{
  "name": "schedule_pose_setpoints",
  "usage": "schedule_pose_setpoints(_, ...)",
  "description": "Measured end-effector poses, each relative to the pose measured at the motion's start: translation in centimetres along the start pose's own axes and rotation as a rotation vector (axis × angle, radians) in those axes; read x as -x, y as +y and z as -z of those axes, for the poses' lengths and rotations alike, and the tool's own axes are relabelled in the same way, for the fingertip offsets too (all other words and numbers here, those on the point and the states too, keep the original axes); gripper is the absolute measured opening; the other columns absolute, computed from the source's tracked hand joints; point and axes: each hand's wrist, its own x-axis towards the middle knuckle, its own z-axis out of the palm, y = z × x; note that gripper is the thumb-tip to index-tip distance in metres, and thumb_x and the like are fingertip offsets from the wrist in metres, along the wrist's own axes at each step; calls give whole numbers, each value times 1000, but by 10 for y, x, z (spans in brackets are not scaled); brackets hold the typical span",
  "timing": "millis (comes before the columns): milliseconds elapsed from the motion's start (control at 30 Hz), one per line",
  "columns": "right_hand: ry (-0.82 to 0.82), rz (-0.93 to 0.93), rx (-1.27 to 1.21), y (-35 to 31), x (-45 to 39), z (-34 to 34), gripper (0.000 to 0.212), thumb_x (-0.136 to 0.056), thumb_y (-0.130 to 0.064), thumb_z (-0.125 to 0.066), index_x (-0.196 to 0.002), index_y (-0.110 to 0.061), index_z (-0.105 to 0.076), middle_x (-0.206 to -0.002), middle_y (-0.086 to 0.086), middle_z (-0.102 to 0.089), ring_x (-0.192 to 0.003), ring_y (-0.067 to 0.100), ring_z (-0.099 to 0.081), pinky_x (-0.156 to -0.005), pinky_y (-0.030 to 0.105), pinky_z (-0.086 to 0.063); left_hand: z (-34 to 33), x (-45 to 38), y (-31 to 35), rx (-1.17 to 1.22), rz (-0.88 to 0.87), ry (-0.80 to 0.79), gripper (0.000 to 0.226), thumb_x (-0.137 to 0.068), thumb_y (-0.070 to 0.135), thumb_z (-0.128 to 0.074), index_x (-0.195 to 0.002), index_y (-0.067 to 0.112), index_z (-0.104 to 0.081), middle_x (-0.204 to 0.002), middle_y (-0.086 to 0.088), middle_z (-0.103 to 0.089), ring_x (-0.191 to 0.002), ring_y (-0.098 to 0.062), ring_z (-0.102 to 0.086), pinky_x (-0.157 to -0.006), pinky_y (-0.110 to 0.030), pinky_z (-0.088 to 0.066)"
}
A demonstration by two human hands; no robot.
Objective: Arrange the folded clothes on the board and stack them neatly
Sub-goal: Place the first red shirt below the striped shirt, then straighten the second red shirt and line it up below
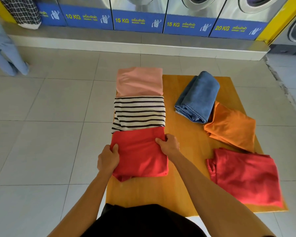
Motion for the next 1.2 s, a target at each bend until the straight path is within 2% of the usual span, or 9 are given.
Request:
schedule_pose_setpoints(133, -53, -29, -23, 0, 2, 3, 30, -90, -30, -66, -110, -8, -66, -105, 9, -69, -98, 28, -66, -85, 45, -58, 6, 1, -1, 66, 39, -34, 45, -97, 40, -49, -129, 10, -46, -119, -15, -60, -100, -30, -60, -80, -41, -49)
schedule_pose_setpoints(333, -13, -33, -112, 23, 28, 18, 41, -93, -23, -62, -132, -12, -58, -118, 3, -63, -106, 21, -61, -90, 39, -55, 11, 24, 7, 52, -68, 87, 45, -90, 26, -57, -132, 15, -44, -135, -17, -46, -122, -34, -45, -94, -49, -45)
schedule_pose_setpoints(433, 45, -18, -169, 38, 36, 27, 38, -93, -20, -62, -130, -11, -60, -109, -1, -65, -101, 18, -63, -83, 34, -55, 1, 47, 31, 66, -212, 123, 39, -89, 21, -57, -127, 17, -49, -136, -13, -44, -125, -30, -41, -99, -47, -43)
schedule_pose_setpoints(533, 103, 24, -204, 49, 43, 39, 27, -96, -23, -62, -121, -15, -65, -102, -5, -64, -82, 7, -61, -65, 24, -49, -20, 66, 58, 81, -422, 92, 30, -87, 18, -59, -117, 17, -59, -126, -5, -55, -124, -23, -45, -105, -38, -35)
schedule_pose_setpoints(600, 127, 31, -229, 57, 44, 49, 21, -97, -25, -61, -115, -17, -68, -104, -2, -68, -80, 10, -62, -62, 27, -51, -35, 78, 74, 83, -533, 18, 23, -87, 16, -60, -110, 17, -63, -116, 1, -61, -117, -17, -50, -102, -29, -34)
schedule_pose_setpoints(700, 159, 36, -268, 69, 43, 67, 16, -96, -27, -62, -107, -19, -71, -98, 0, -71, -87, 22, -68, -73, 40, -58, -57, 97, 94, 69, -598, -123, 20, -89, 18, -58, -108, 19, -64, -110, 3, -62, -107, -13, -55, -91, -23, -38)
schedule_pose_setpoints(900, 228, 38, -275, 106, 43, 129, 12, -92, -29, -64, -99, -25, -72, -92, -4, -72, -87, 20, -70, -79, 41, -59, -114, 127, 128, 51, -467, -352, 22, -87, 22, -54, -106, 20, -64, -108, -2, -67, -97, -23, -64, -82, -35, -51)
schedule_pose_setpoints(1100, 392, -31, -250, 163, 41, 216, 17, -89, -21, -63, -101, -23, -75, -100, -3, -75, -96, 20, -70, -89, 40, -56, -180, 165, 154, -16, -234, -545, 40, -91, 27, -54, -127, 11, -56, -127, -4, -60, -115, -22, -57, -87, -26, -41)
schedule_pose_setpoints(1200, 524, -96, -259, 196, 35, 261, 23, -88, -14, -60, -108, -17, -72, -108, 4, -73, -103, 26, -67, -92, 39, -53, -204, 186, 162, -7, -188, -589, 20, -93, 27, -52, -97, 11, -63, -97, -4, -66, -98, -24, -61, -86, -35, -47)
